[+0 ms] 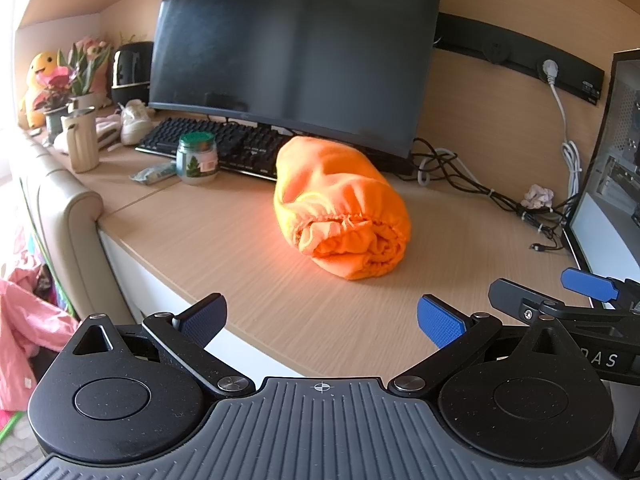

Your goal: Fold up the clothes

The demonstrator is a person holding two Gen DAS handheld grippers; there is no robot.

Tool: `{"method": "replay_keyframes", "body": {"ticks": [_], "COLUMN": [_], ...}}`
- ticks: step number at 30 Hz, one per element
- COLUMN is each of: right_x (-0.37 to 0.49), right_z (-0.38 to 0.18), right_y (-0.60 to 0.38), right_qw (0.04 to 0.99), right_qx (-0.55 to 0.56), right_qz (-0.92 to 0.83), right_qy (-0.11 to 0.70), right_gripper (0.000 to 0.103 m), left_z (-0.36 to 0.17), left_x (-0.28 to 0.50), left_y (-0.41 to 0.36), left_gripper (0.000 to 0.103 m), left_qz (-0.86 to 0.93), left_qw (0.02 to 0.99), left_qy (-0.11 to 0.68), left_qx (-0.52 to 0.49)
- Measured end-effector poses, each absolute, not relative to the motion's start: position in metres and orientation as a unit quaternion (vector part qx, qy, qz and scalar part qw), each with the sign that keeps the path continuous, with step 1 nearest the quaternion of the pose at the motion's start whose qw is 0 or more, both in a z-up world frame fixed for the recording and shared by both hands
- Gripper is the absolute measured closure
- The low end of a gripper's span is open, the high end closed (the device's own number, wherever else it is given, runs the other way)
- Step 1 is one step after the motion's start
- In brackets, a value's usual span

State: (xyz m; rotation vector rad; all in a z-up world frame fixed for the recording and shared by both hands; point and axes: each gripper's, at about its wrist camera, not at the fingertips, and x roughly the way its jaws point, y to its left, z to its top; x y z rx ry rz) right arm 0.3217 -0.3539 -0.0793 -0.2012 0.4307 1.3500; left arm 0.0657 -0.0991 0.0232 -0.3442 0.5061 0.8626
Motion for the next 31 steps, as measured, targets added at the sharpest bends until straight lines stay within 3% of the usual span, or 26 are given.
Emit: {"method": "replay_keyframes", "body": {"ticks": [31], "right_x": [0.318], "right_z": [-0.080], "right_y": [-0.352], "right_qw": [0.761], "right_qx": [-0.116], "right_qz": [0.605], "right_qy": [0.204], "right_gripper": [0.000], "left_z": [0.020], "left_x": [0.060], "left_y": [-0.089], "left_gripper": [0.000], "left_qz": [0.412], "left_qw": [0.862], "left_qy": [0.241], "left_qx": [-0.172]}}
